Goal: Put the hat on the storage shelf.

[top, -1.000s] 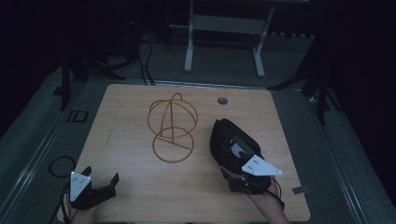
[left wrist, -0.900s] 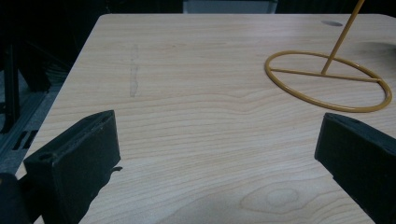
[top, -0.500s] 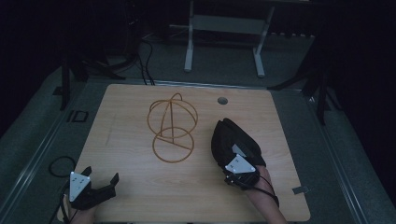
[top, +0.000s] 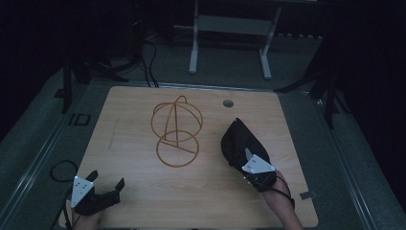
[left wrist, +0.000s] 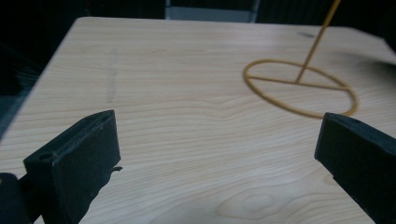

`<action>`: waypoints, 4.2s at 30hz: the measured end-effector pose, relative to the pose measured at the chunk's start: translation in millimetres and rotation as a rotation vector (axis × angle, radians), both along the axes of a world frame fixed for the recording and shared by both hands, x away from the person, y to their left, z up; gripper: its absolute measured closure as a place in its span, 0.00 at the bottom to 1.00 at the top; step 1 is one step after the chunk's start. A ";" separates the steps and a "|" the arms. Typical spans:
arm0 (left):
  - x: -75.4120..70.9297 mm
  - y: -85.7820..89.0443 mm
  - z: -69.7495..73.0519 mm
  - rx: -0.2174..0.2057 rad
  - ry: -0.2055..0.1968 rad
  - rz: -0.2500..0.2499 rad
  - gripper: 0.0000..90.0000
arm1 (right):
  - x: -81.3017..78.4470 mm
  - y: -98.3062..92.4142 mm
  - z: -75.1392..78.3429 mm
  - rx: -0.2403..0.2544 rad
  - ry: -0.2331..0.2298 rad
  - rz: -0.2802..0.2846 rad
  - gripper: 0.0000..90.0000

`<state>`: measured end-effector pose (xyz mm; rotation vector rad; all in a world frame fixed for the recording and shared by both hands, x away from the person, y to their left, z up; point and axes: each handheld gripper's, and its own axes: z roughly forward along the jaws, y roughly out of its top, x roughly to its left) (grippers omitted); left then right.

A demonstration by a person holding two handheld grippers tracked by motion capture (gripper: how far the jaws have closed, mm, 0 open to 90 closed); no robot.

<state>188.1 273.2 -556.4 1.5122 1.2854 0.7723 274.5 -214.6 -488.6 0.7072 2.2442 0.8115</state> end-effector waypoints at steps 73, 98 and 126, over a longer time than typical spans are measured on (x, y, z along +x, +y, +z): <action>47.3 -212.4 176.8 0.273 -0.095 -1.046 0.57 | -61.3 42.4 91.4 0.042 0.033 0.549 1.00; 53.1 -227.5 188.0 0.271 -0.066 -0.998 1.00 | -55.0 27.4 102.6 0.098 0.001 0.470 0.66; 57.9 -236.8 198.3 0.090 -0.100 -0.686 1.00 | -96.5 17.6 108.1 0.491 -0.045 0.139 0.46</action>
